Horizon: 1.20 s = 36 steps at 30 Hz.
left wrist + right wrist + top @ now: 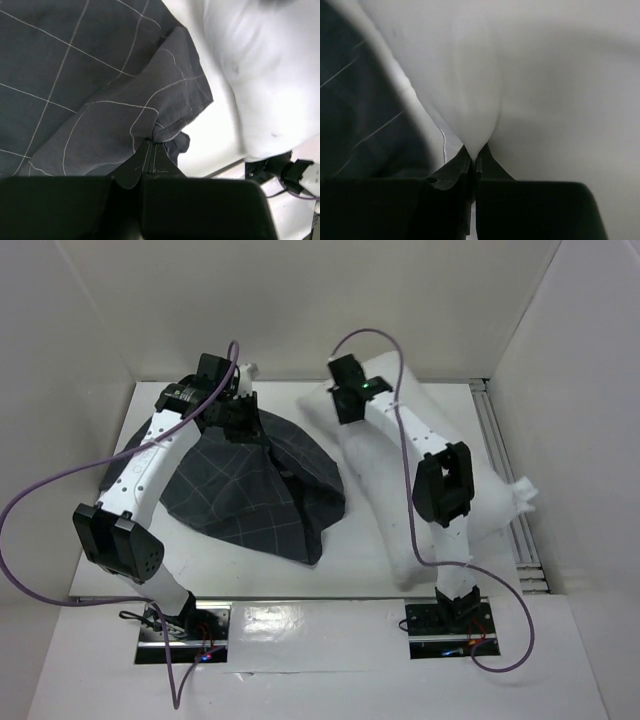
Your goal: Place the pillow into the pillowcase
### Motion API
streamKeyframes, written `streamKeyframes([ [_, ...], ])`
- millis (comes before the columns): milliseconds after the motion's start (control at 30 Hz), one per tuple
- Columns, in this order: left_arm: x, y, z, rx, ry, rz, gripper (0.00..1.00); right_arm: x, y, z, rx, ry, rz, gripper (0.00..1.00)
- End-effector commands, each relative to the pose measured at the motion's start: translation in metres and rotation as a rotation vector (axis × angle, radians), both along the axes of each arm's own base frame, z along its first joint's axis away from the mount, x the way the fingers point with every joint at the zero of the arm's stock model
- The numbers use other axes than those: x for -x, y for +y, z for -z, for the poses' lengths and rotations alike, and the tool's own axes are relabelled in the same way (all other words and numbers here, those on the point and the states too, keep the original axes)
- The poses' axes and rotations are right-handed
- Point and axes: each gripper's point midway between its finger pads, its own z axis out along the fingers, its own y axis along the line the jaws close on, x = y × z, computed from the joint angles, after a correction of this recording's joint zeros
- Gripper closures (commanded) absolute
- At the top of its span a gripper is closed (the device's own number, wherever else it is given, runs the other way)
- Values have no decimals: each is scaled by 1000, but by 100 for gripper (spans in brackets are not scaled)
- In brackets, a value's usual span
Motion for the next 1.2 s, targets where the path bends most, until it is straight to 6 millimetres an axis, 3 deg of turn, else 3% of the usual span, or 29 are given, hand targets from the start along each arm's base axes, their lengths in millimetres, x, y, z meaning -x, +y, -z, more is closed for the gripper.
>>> streamKeyframes([
  [0, -6, -2, -8, 32, -20, -13, 100, 61, 81, -59, -27, -137, -264, 100],
  [33, -8, -2, -9, 36, -30, -13, 100, 67, 72, -60, -16, -131, -231, 99],
  [67, -6, -4, -6, 40, -17, -6, 100, 74, 66, -61, -10, -120, -211, 54],
  [100, -6, -4, -2, 39, -13, -6, 100, 84, 54, -71, -28, -127, -153, 35],
  [133, -7, -6, -4, 49, -19, 1, 100, 90, 44, -79, -26, -145, -118, 23],
  [200, -5, -7, -1, 59, -2, 1, 100, 104, 30, -93, -58, -174, -73, 10],
  [300, -6, -9, 5, 62, 11, 6, 100, 135, -6, -110, -175, -193, 25, 12],
  [333, -6, -9, 5, 58, 7, 13, 100, 140, -22, -90, -167, -153, 73, 12],
  [367, -6, -9, 5, 58, 7, 13, 100, 142, -33, -85, -154, -145, 112, 12],
  [433, -7, -7, 6, 49, 4, 5, 100, 138, -51, -70, -122, -109, 197, 12],
  [467, -10, -6, 3, 44, -9, -1, 100, 138, -76, -64, -52, -94, 286, 11],
  [567, -12, -1, 3, 37, -12, -16, 100, 123, -112, -56, 9, -83, 420, 9],
  [633, -12, -1, 3, 37, -12, -16, 100, 113, -123, -50, -10, -75, 451, 9],
  [733, -8, 0, -1, 40, -20, -16, 100, 97, -144, -34, -64, -51, 497, 13],
  [800, -10, 3, -1, 40, -21, -25, 100, 106, -141, 0, -126, 32, 520, 25],
  [833, -9, 4, -4, 38, -33, -19, 100, 114, -139, 10, -145, 48, 522, 61],
  [867, -10, 7, -4, 38, -34, -28, 100, 138, -143, 28, -155, 76, 558, 87],
  [900, -10, 7, -4, 38, -34, -28, 100, 148, -148, 32, -163, 68, 587, 100],
  [933, -9, 7, -7, 40, -42, -28, 100, 156, -152, 32, -172, 46, 612, 100],
  [967, -9, 12, -6, 32, -39, -29, 100, 166, -156, 16, -201, -7, 627, 100],
  [1033, -9, 12, -6, 27, -43, -22, 100, 190, -170, 14, -185, -27, 689, 100],
  [1067, -9, 17, -4, 24, -33, -34, 100, 197, -174, -8, -214, -86, 699, 100],
  [1167, -12, 25, -4, 19, -38, -48, 100, 220, -187, -22, -197, -106, 743, 100],
])
